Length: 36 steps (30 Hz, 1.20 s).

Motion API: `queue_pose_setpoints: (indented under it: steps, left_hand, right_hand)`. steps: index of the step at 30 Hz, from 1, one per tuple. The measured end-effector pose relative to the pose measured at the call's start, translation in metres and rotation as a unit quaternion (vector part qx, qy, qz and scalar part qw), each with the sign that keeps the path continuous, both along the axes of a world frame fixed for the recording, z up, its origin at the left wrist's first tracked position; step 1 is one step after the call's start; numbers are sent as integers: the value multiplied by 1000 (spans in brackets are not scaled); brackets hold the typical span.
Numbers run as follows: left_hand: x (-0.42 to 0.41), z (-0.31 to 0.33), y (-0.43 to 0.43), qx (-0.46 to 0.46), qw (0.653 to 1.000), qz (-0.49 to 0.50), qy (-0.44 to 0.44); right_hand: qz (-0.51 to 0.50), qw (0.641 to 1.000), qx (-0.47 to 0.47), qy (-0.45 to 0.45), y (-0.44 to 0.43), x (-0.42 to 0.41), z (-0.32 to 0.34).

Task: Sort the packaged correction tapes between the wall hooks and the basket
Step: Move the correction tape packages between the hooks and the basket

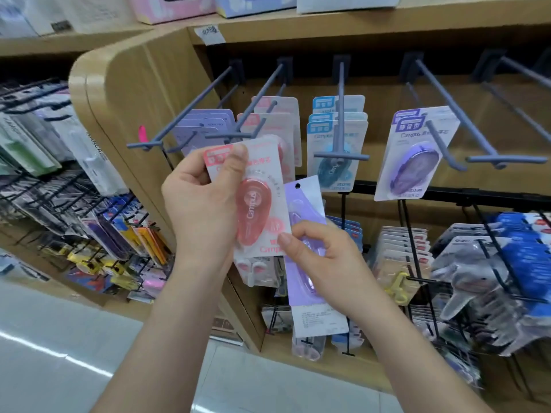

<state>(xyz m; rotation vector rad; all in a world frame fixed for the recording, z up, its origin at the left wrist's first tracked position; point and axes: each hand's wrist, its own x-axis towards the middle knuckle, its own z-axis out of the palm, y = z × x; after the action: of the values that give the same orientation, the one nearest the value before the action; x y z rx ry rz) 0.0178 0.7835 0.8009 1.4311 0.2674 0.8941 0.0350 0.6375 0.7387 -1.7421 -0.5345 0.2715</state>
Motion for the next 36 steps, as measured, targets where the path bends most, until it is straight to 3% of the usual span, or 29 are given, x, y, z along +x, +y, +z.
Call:
queue_pose_setpoints:
  steps: [7,12,15,18,21,24,31,36]
  left_hand:
    - [6,6,2,3,1000,-15,-1]
    - [17,6,8,-25,996,-51,65]
    - [5,-6,8,115,990,20,77]
    - [-22,-24,6,245,963,60,93]
    - [-35,-37,0,239,954,-13,181]
    - [-31,-32,0,203,956,-6,211]
    - [10,-23,-1,280,928,53,241]
    - [28,-31,-1,357,898,69,248]
  right_hand:
    - [-12,1000,16,18,3,-6,-1]
    - [-21,999,32,26,4,-9,1]
    - [-44,998,44,24,4,-10,1]
    - [-56,997,58,12,4,-10,3]
    - [-45,998,47,-2,5,-10,0]
    - [-55,998,40,3,3,-11,0]
    - [-68,995,59,-32,-29,-9,-1]
    - [-92,991,98,1,-41,-13,-3]
